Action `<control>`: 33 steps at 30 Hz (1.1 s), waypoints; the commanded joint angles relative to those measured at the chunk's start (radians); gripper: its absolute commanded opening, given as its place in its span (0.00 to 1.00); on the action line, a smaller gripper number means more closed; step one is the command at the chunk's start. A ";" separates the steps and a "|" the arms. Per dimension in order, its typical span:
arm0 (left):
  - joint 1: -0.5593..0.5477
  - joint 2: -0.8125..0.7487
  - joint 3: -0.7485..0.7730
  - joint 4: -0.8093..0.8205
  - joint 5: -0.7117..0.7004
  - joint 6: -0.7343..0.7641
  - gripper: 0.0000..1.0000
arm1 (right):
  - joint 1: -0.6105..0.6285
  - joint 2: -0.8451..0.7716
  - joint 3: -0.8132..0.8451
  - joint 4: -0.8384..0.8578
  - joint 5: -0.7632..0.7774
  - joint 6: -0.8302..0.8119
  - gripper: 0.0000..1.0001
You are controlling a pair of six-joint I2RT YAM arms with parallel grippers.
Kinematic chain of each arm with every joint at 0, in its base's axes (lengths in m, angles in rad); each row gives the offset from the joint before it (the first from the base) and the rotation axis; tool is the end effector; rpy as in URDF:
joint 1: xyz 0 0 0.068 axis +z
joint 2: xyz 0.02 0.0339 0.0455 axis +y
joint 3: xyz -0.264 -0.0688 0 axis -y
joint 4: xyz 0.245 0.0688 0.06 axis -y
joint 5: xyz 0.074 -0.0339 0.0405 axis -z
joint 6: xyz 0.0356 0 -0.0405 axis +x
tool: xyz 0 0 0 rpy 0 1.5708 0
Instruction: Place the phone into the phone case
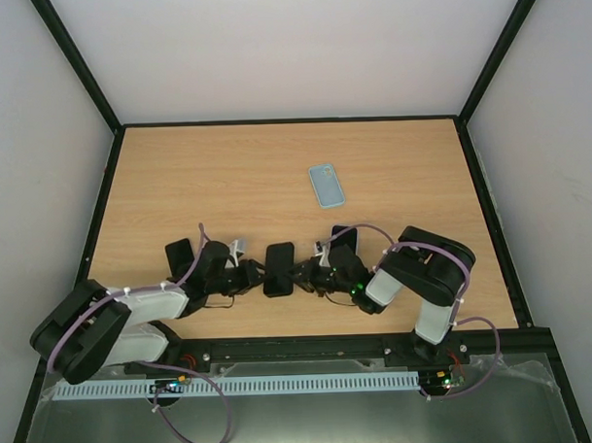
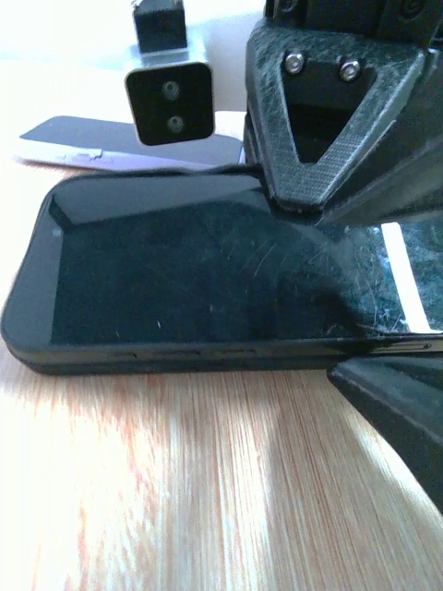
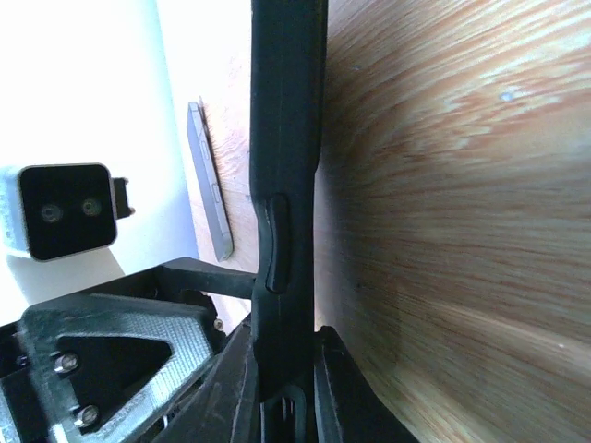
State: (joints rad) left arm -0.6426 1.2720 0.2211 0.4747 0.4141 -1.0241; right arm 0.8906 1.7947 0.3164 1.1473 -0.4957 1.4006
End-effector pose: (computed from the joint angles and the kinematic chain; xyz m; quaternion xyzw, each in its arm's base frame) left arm 0.1559 -0.1346 0.1249 -0.0668 0.8631 -0.4671 0.1802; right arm 0.1507 0.2132 0.0983 0.0611 0.7995 0.5954 0.0504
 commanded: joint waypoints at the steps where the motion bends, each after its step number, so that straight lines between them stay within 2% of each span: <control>1: 0.023 -0.045 -0.012 -0.021 0.049 -0.013 0.44 | 0.007 -0.017 -0.023 0.075 -0.005 0.005 0.06; 10: 0.123 -0.281 -0.004 -0.143 0.121 -0.001 0.78 | 0.007 -0.166 -0.076 0.078 -0.027 -0.065 0.05; 15: 0.151 -0.401 0.014 -0.157 0.182 0.003 0.90 | 0.008 -0.262 -0.101 0.077 -0.069 -0.107 0.05; 23: 0.158 -0.468 0.068 -0.141 0.262 -0.007 0.90 | 0.034 -0.454 -0.116 0.064 -0.160 -0.173 0.05; 27: 0.158 -0.509 0.046 -0.035 0.294 -0.072 0.88 | 0.064 -0.549 -0.104 0.021 -0.182 -0.196 0.05; 30: 0.158 -0.544 0.019 0.080 0.321 -0.137 0.84 | 0.082 -0.591 -0.103 0.010 -0.183 -0.198 0.05; 33: 0.158 -0.588 -0.011 0.172 0.318 -0.187 0.75 | 0.099 -0.617 -0.105 0.004 -0.188 -0.203 0.05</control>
State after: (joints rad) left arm -0.4919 0.7353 0.2485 0.4767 0.6926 -1.1244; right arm 0.9688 1.2236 0.1993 1.1217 -0.6594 1.2304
